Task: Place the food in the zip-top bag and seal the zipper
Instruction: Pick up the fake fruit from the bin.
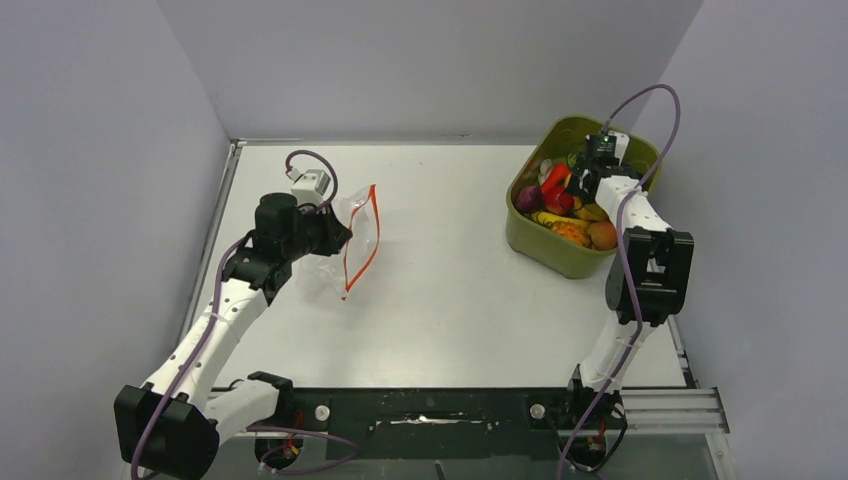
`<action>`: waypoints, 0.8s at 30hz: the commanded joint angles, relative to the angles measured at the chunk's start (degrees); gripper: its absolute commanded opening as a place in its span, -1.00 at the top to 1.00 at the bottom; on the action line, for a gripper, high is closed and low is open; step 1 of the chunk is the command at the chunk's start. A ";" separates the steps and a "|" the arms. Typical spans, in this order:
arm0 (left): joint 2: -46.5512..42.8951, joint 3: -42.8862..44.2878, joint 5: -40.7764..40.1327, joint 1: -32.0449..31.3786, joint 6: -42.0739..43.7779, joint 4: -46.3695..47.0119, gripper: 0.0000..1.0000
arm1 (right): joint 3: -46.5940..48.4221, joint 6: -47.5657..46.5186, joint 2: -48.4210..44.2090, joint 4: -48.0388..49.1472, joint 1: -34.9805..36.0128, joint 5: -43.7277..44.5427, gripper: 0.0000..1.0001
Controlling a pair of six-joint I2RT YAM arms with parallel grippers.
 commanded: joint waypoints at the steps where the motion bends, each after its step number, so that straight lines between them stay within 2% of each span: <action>1: -1.45 0.29 1.06 0.37 0.18 3.29 1.00 | 4.71 -0.44 1.09 1.01 -1.22 1.50 -0.22; 3: -1.61 0.16 0.89 0.44 0.27 3.33 1.00 | 5.73 -0.43 2.39 0.60 -1.73 0.26 -0.18; 8: -1.76 0.08 0.37 0.48 0.54 3.14 1.00 | 5.34 -0.99 3.30 1.02 -2.03 -0.64 0.09; 18: -1.74 -0.12 0.13 0.43 0.80 3.11 1.00 | 2.28 -0.86 -0.38 3.02 -1.97 -1.90 0.53; 24: -2.29 -0.34 -0.15 0.41 0.80 3.29 1.00 | 1.03 -0.53 -2.55 2.69 -1.87 -1.47 0.66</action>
